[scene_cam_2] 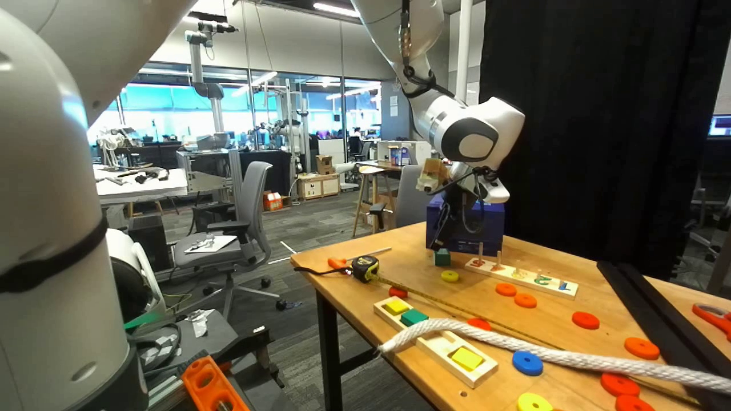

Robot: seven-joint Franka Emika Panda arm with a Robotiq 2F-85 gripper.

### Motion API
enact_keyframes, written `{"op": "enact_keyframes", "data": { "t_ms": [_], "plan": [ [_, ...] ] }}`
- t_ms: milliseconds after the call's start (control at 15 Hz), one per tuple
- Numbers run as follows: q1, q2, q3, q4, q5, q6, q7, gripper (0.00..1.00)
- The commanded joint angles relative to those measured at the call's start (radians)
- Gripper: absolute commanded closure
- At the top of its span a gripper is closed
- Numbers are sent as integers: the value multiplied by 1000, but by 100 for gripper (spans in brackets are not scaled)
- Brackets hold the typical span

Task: Put the square on the wooden object.

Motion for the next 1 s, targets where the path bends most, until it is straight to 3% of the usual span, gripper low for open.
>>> {"op": "enact_keyframes", "data": {
  "t_ms": [0,333,933],
  "plan": [
    [18,48,-25,88,-95,-72,89,0],
    [11,90,-14,160,-173,-144,122,0],
    [15,181,-2,278,-184,-192,114,0]
  ]
}}
